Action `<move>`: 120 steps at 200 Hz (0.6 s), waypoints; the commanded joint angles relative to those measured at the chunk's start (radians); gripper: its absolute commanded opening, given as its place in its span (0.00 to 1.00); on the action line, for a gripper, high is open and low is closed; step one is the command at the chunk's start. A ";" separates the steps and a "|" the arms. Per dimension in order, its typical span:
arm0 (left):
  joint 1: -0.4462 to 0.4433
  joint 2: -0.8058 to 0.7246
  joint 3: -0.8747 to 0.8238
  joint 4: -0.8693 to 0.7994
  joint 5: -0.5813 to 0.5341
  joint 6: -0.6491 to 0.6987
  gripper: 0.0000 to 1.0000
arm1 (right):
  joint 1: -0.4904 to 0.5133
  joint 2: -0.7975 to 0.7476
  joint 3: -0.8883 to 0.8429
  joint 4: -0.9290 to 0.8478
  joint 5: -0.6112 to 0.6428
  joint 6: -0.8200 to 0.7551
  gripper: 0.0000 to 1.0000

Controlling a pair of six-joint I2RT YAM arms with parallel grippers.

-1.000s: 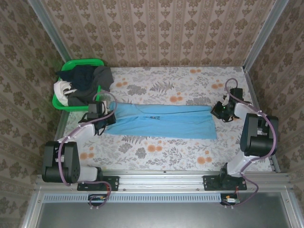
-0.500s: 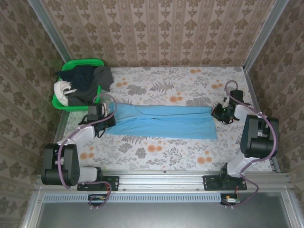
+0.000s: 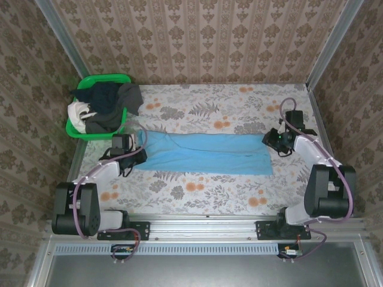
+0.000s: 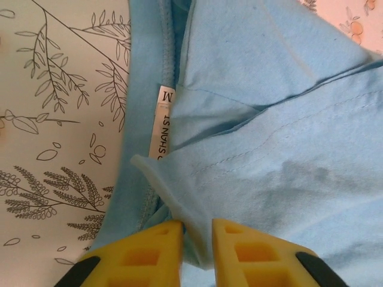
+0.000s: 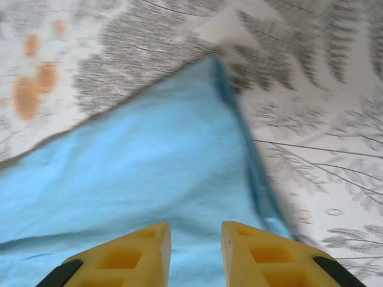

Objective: Fold and stack the t-shirts

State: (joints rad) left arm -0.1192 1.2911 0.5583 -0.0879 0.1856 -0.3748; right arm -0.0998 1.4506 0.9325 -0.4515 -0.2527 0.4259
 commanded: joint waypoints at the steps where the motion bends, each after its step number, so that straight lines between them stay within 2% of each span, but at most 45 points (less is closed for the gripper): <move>1: -0.004 -0.079 0.009 -0.055 -0.005 -0.001 0.25 | 0.110 0.003 0.064 -0.033 0.083 0.021 0.30; 21: 0.002 -0.145 0.005 -0.079 -0.020 -0.011 0.33 | 0.175 0.072 0.087 0.006 0.094 0.037 0.30; 40: 0.011 -0.177 0.008 -0.064 -0.053 -0.022 0.50 | 0.189 0.171 0.104 0.008 0.093 0.038 0.28; 55: 0.012 -0.131 0.040 -0.038 -0.043 -0.012 0.61 | 0.189 0.228 0.098 0.010 0.130 0.038 0.28; 67: 0.011 -0.046 0.103 -0.051 -0.013 -0.004 0.62 | 0.188 0.263 0.098 0.003 0.157 0.040 0.29; 93: -0.020 0.142 0.236 -0.085 0.031 0.035 0.59 | 0.187 0.316 0.103 0.000 0.174 0.050 0.42; 120: -0.047 0.245 0.308 -0.120 0.032 0.071 0.62 | 0.187 0.349 0.108 0.010 0.162 0.060 0.51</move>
State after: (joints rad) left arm -0.1432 1.4796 0.8036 -0.1501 0.1852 -0.3603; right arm 0.0898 1.7664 1.0309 -0.4332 -0.1158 0.4709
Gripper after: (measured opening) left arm 0.610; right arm 0.485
